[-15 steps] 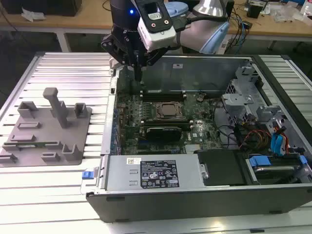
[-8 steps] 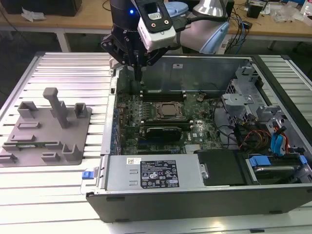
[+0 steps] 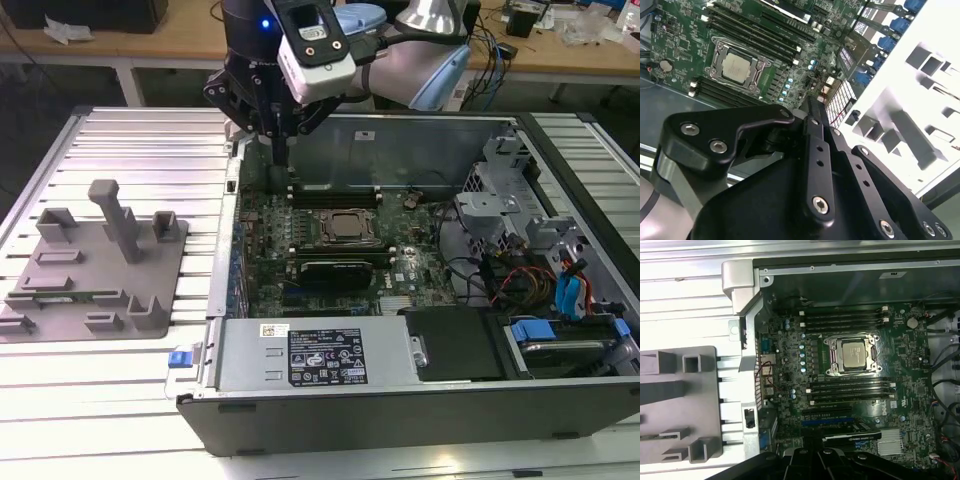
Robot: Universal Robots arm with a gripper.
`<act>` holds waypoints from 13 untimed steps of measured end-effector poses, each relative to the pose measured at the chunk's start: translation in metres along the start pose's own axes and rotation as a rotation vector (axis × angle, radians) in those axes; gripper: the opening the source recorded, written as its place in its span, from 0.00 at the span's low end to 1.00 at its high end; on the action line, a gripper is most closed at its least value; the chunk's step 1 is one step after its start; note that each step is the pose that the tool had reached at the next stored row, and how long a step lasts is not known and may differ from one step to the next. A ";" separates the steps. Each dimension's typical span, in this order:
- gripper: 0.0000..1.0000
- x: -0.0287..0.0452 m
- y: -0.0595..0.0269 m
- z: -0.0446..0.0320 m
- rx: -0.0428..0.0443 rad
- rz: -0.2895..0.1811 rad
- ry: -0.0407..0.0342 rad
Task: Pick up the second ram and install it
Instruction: 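Reach for the second ram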
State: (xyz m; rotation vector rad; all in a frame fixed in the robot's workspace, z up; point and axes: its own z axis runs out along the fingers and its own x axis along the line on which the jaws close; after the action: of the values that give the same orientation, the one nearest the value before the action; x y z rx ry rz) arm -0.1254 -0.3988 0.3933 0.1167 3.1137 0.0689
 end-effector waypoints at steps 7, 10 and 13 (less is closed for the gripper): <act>0.08 0.0055 -0.0004 -0.0001 0.0000 0.000 0.0000; 0.08 0.0102 -0.0008 -0.0003 0.0000 0.000 0.0000; 0.08 0.0210 -0.0014 -0.0005 0.0000 0.000 0.0000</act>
State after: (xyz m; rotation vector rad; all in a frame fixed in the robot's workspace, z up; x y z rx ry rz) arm -0.1465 -0.3986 0.3933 0.1167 3.1136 0.0689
